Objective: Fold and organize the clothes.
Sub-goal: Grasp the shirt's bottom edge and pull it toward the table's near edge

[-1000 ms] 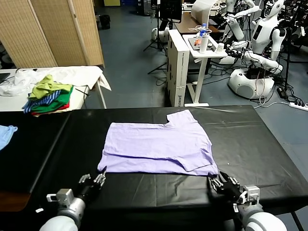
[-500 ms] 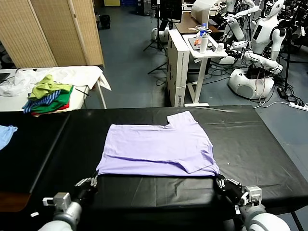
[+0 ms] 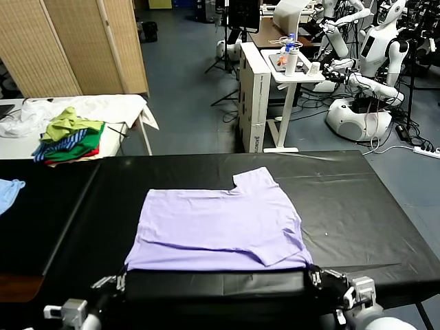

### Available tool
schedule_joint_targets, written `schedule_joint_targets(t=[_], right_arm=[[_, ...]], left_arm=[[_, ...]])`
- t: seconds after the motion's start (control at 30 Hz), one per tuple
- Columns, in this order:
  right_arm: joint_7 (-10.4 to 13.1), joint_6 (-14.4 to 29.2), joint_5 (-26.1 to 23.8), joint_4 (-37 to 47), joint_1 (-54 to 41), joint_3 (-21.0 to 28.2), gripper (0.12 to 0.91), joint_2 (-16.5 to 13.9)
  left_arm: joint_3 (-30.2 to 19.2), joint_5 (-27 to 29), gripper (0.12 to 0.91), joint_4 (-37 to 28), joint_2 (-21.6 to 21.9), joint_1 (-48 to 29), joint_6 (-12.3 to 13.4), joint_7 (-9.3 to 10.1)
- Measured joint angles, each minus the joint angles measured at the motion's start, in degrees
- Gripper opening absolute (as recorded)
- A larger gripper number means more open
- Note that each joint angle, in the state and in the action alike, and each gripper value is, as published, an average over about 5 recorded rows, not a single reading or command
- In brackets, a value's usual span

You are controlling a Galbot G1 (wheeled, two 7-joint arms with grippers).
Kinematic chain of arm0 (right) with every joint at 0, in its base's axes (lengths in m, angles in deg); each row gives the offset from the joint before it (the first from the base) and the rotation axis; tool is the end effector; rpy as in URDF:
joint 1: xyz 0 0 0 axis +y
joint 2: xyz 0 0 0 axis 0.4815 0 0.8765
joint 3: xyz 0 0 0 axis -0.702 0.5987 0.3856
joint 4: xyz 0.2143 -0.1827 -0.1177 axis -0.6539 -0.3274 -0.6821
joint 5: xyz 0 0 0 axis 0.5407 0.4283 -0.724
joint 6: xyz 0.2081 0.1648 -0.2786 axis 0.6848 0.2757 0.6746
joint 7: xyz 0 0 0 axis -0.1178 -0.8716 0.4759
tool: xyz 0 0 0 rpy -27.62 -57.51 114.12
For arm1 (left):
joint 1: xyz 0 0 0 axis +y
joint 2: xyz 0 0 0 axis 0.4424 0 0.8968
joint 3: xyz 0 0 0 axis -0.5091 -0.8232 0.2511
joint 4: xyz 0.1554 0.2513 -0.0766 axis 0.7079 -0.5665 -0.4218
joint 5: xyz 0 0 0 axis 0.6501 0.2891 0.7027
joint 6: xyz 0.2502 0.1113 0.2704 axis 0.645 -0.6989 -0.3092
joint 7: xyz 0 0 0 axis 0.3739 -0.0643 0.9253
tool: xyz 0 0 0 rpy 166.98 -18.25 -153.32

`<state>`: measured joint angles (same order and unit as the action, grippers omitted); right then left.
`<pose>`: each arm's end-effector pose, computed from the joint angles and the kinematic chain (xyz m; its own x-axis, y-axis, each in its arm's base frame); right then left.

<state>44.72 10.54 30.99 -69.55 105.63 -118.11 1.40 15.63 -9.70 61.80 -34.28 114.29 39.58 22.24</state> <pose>0.1820 -0.0321 -0.1966 -0.6995 -0.1621 0.6960 -0.2380 0.9712 -0.0130 0.1575 0.0811 -0.2512 -0.8500 0.0136 0.5265 0.0554 0.9964 0.0636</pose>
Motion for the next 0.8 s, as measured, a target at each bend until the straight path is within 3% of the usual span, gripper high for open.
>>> schedule_joint_targets(t=[0.07, 0.2, 0.3, 0.4, 0.6, 0.67, 0.8], right_arm=[[0.02, -0.69, 0.01, -0.52, 0.54, -0.32, 0.258, -0.07], [0.13, -1.32, 0.19, -2.12, 2.04, -1.34, 0.511, -0.33], [0.20, -1.33, 1.29, -3.86, 3.39, -2.42, 0.699, -0.81], [0.19, -1.33, 3.91, -5.48, 3.69, -3.92, 0.847, -1.39], [0.04, 1.47, 9.45, -5.01, -2.12, -5.79, 0.906, -3.74], [0.31, 2.90, 10.11, -3.13, -6.10, -4.80, 0.907, -4.74], [1.99, 3.39, 11.02, 3.18, -16.95, 0.21, 0.907, -6.26]], left_arm=[[0.51, 0.00, 0.144, 0.42, -0.04, 0.85, -0.14, 0.05], [1.15, 0.00, 0.162, 1.46, -0.30, 2.28, -0.91, 0.37], [1.63, 0.00, 0.283, 2.43, -0.60, 3.28, -1.81, 0.62], [2.27, 0.00, 0.472, 3.42, -1.05, 4.17, -3.14, 1.25], [4.26, -2.43, 0.826, 6.08, -2.17, 4.08, -4.17, 3.47], [4.90, -5.26, 0.884, 6.99, -1.95, 2.95, -4.31, 4.82], [4.92, -13.16, 0.905, 7.08, -0.33, -1.82, -6.02, 7.89]])
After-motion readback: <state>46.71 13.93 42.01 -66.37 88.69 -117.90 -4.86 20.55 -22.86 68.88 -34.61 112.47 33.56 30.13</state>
